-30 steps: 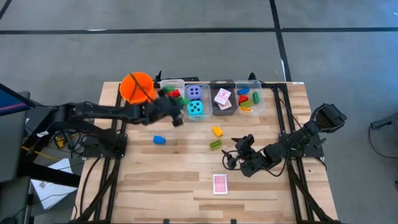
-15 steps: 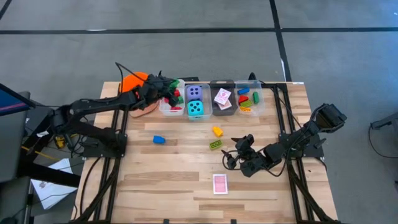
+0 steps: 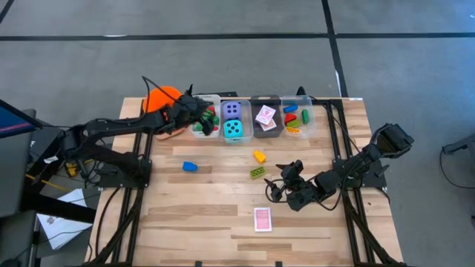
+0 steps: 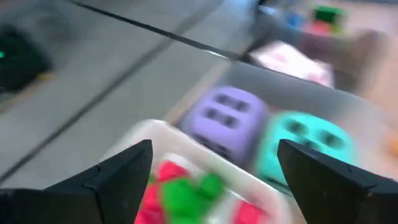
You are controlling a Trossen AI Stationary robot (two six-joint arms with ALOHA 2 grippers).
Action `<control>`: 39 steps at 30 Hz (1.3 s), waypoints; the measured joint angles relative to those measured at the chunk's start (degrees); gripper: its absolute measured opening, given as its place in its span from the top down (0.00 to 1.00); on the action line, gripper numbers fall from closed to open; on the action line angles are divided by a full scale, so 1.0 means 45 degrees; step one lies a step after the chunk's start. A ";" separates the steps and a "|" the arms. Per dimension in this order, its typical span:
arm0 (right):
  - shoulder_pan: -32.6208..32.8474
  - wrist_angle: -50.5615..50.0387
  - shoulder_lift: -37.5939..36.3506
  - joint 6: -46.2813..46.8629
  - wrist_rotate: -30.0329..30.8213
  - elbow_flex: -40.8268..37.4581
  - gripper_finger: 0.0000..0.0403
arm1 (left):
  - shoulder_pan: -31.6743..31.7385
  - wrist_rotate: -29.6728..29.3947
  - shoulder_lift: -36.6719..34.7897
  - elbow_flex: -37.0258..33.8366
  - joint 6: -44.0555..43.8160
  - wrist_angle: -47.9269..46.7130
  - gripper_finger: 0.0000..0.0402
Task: Pick & Place Toys
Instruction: Put the big blue game piece into the white bin
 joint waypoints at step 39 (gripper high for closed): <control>0.0000 -0.0053 0.0000 0.0005 -0.0296 -0.0001 0.07 | -0.5859 0.2594 0.0073 -0.1800 0.1001 -0.8491 0.16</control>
